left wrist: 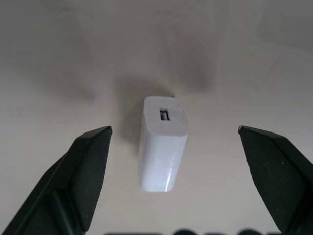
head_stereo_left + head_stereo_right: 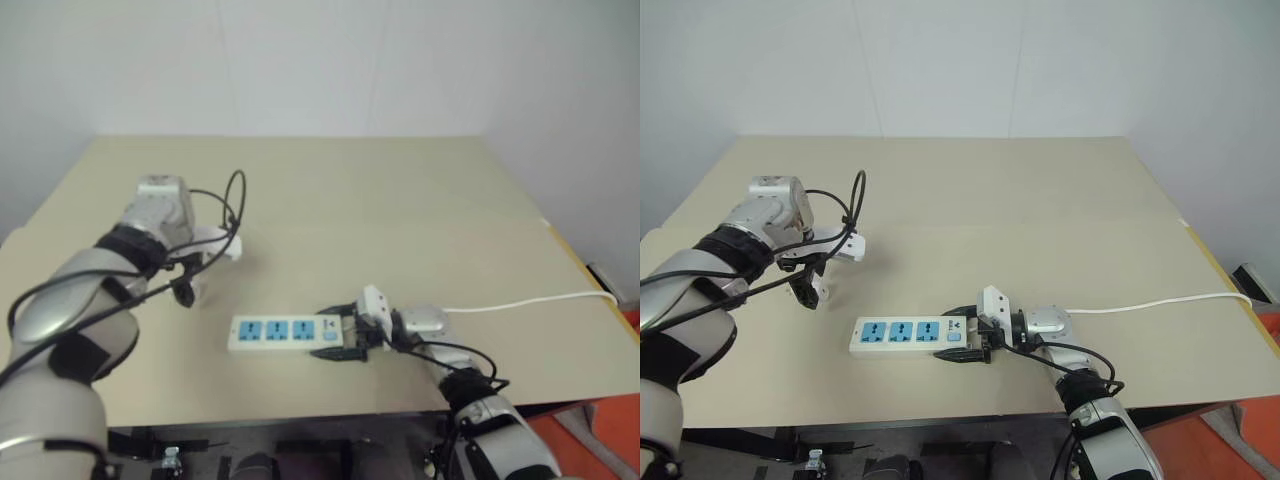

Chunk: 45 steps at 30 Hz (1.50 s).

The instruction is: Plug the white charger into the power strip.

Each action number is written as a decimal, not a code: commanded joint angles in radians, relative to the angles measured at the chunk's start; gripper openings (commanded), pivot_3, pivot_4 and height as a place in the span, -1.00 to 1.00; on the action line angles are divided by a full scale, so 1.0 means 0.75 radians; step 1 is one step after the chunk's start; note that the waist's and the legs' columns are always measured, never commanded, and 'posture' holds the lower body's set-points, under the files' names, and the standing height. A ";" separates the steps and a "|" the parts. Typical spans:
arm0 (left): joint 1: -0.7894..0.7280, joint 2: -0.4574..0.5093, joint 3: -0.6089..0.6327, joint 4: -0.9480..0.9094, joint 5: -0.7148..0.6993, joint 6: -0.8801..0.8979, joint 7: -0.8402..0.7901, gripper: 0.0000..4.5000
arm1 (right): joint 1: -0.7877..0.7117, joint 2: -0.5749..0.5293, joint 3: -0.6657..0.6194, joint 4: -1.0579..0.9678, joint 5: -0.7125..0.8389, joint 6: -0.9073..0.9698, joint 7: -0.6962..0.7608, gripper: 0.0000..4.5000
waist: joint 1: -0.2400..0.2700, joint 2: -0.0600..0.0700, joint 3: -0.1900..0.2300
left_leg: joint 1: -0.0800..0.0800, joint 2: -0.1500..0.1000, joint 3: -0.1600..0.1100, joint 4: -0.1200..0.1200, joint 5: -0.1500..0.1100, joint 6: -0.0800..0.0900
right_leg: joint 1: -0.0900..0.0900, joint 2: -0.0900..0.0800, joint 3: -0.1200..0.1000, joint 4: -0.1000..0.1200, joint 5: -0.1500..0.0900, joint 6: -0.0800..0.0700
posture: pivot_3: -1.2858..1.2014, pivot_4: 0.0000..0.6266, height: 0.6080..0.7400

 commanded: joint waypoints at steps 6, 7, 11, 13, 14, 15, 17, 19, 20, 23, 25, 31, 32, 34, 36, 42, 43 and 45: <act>0.060 -0.040 0.129 0.109 0.132 -0.176 0.152 0.83 | 0.046 -0.003 0.010 -0.088 0.005 0.037 -0.021 0.52 | 0.003 0.000 0.000 | 0.000 0.000 0.000 0.000 0.000 0.000 | 0.000 -0.001 0.000 0.000 0.000 0.000 | 0.03 -0.52 1.00; 0.065 -0.041 0.136 0.115 0.145 -0.205 0.160 0.73 | 0.050 -0.004 0.009 -0.094 0.005 0.040 -0.024 0.52 | 0.003 0.000 0.000 | 0.000 -0.001 0.000 0.000 0.000 0.000 | 0.001 -0.001 0.000 0.000 0.000 0.000 | 0.03 -0.52 1.00; 0.073 -0.056 0.182 0.127 0.176 -0.223 0.175 0.16 | 0.060 -0.009 0.009 -0.113 0.005 0.052 -0.031 0.52 | 0.003 0.000 0.000 | 0.000 -0.001 0.000 0.001 0.000 0.000 | 0.000 -0.001 0.000 0.001 0.000 0.000 | 0.03 -0.52 1.00; 0.072 -0.060 0.201 0.123 0.188 -0.232 0.160 -0.14 | 0.062 -0.010 0.009 -0.117 0.005 0.055 -0.032 0.52 | 0.003 0.000 0.000 | 0.000 -0.001 0.000 0.001 0.000 0.000 | 0.001 -0.001 0.000 0.001 0.000 0.000 | 0.03 -0.52 1.00; 0.071 -0.061 0.210 0.122 0.191 -0.235 0.153 -0.29 | 0.062 -0.009 0.010 -0.117 0.005 0.057 -0.032 0.52 | 0.003 0.000 0.000 | 0.000 -0.001 0.000 0.001 0.000 0.000 | 0.000 -0.001 0.000 0.001 0.000 0.000 | 0.03 -0.52 1.00; 0.072 -0.060 0.217 0.118 0.197 -0.245 0.148 -0.46 | 0.062 -0.009 0.011 -0.117 0.004 0.057 -0.032 0.52 | 0.002 0.000 0.000 | 0.000 -0.001 0.000 0.001 0.000 0.000 | 0.000 -0.001 0.000 0.001 0.000 0.000 | 0.03 -0.52 1.00; 0.075 -0.058 0.235 0.107 0.201 -0.251 0.128 -0.55 | 0.057 -0.007 0.012 -0.114 0.003 0.058 -0.033 0.52 | 0.002 0.000 0.000 | 0.000 -0.001 0.000 0.001 0.000 0.000 | 0.000 -0.001 0.000 0.001 0.000 0.000 | 0.03 -0.52 1.00; 0.079 -0.052 0.270 0.062 0.189 -0.246 0.096 -0.55 | 0.055 -0.007 0.013 -0.111 0.003 0.056 -0.033 0.52 | 0.001 0.000 0.000 | 0.000 -0.001 0.000 0.001 0.000 0.000 | 0.000 -0.001 0.000 0.001 0.000 0.000 | 0.03 -0.52 1.00; 0.078 -0.047 0.302 0.019 0.168 -0.239 0.076 -0.55 | 0.055 -0.008 0.012 -0.111 0.003 0.056 -0.033 0.52 | 0.002 0.000 0.000 | 0.000 -0.001 0.000 0.001 0.000 0.000 | 0.000 -0.001 -0.001 0.001 0.000 0.000 | 0.03 -0.52 1.00; 0.070 -0.054 0.470 -0.122 0.044 -0.205 0.098 -0.55 | 0.061 -0.014 0.014 -0.115 0.003 0.055 -0.026 0.52 | 0.004 -0.001 0.000 | -0.001 0.000 0.000 0.001 0.000 0.000 | 0.000 -0.001 -0.001 0.001 0.000 0.000 | 0.03 -0.52 1.00; 0.080 -0.082 0.639 -0.201 -0.083 -0.167 0.183 -0.55 | 0.064 -0.018 0.018 -0.116 0.004 0.055 -0.018 0.52 | 0.004 -0.001 0.000 | -0.001 0.000 -0.001 0.001 0.000 0.000 | 0.000 -0.002 -0.001 0.001 0.000 0.000 | 0.03 -0.52 1.00; 0.287 -0.209 1.192 -0.606 -0.664 -0.154 0.271 -0.55 | 0.043 -0.005 0.023 -0.079 -0.003 0.035 -0.018 0.52 | -0.007 0.000 0.000 | 0.001 0.000 -0.005 0.002 0.000 0.000 | 0.001 -0.004 0.000 0.003 0.001 0.000 | 0.03 -0.52 1.00; 0.328 -0.210 1.225 -0.686 -0.731 -0.106 0.245 -0.55 | 0.040 -0.004 0.022 -0.074 -0.003 0.034 -0.018 0.52 | -0.009 0.000 0.000 | 0.001 0.000 -0.006 0.002 0.000 0.000 | 0.001 -0.003 0.000 0.003 0.001 0.000 | 0.03 -0.52 1.00; 0.457 -0.235 1.297 -0.893 -0.849 -0.040 0.296 -0.55 | 0.032 0.000 0.021 -0.060 -0.006 0.027 -0.020 0.52 | -0.011 0.000 0.000 | 0.002 0.000 -0.006 0.002 0.000 0.000 | 0.001 -0.003 0.001 0.003 0.001 0.000 | 0.03 -0.52 1.00; 0.553 -0.237 1.323 -1.032 -0.962 0.036 0.285 -0.55 | 0.029 0.004 0.021 -0.053 -0.007 0.022 -0.022 0.52 | -0.008 0.000 0.000 | 0.004 0.000 -0.006 0.002 0.000 0.000 | 0.003 -0.003 0.002 0.005 0.001 0.000 | 0.03 -0.52 1.00; 0.804 -0.257 1.291 -1.215 -1.175 0.202 0.239 -0.55 | 0.021 0.011 0.027 -0.030 -0.015 0.006 -0.019 0.52 | -0.006 0.002 -0.002 | 0.007 -0.001 -0.004 0.003 0.000 0.000 | 0.007 -0.002 0.000 0.004 0.001 0.000 | 0.03 -0.52 1.00; 0.903 -0.317 1.310 -1.253 -1.201 0.155 0.285 -0.55 | 0.021 0.011 0.027 -0.028 -0.017 0.004 -0.019 0.52 | -0.006 0.005 -0.003 | 0.008 0.000 -0.004 0.003 0.000 0.000 | 0.008 -0.002 0.001 0.003 0.001 0.000 | 0.03 -0.52 1.00; 1.013 -0.372 1.325 -1.292 -1.228 0.093 0.314 -0.55 | 0.017 0.013 0.026 -0.020 -0.020 0.001 -0.018 0.52 | -0.008 0.007 -0.005 | 0.011 0.000 -0.005 0.003 0.000 0.000 | 0.009 -0.002 0.004 0.002 0.001 0.000 | 0.03 -0.52 1.00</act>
